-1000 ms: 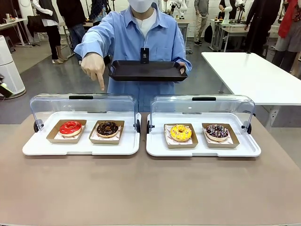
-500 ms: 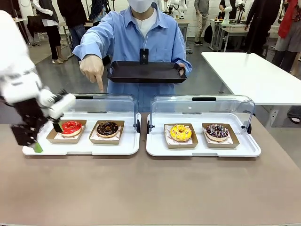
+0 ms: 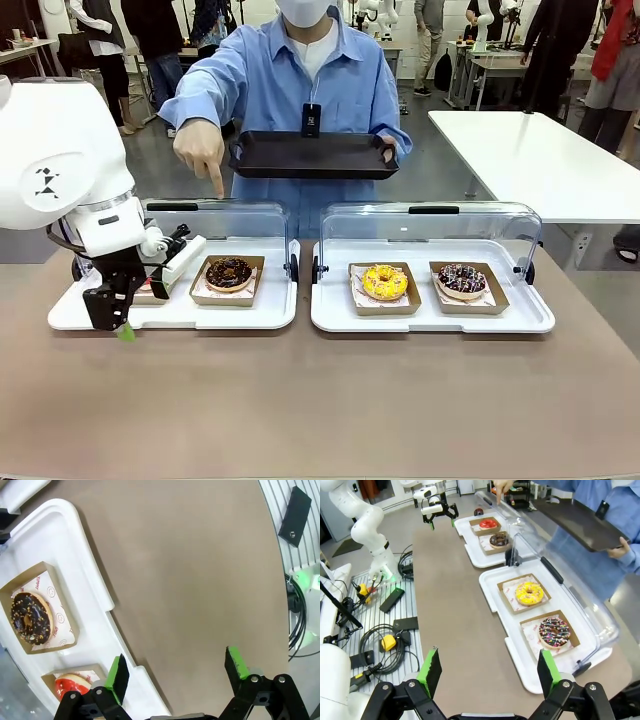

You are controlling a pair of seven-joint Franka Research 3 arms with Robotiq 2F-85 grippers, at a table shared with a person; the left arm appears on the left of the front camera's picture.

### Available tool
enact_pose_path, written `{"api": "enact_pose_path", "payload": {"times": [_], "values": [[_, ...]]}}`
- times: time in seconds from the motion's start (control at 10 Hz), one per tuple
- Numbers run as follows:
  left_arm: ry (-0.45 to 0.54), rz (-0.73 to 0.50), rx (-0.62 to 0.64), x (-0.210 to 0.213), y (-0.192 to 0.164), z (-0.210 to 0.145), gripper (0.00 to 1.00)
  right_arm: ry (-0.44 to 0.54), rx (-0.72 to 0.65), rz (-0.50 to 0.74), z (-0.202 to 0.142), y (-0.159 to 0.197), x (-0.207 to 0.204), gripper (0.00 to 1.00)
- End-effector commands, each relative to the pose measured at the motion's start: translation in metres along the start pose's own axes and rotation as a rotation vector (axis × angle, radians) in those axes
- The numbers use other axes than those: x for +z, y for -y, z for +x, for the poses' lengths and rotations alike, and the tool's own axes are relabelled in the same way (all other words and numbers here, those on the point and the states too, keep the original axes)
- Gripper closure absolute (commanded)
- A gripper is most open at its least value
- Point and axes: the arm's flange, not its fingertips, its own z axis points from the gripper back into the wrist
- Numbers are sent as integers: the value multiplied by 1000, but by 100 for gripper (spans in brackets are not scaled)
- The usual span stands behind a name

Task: Provide the desired donut to the person.
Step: Pick up and lift the Paper togo box containing the Donut pointed at by the person.

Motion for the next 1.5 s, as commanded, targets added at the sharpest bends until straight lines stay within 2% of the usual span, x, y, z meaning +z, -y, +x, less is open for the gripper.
{"api": "enact_pose_path", "payload": {"times": [0.0,0.7,1.0,1.4], "values": [[-4,-8,1,1,1,0,0,16,6,7,0,1,0,0],[10,-2,0,0,0,0,0,16,6,7,0,1,0,0],[-37,56,-1,-7,-48,12,0,16,6,7,0,1,0,0],[-36,58,56,-32,-99,8,0,16,6,7,0,1,0,0]]}}
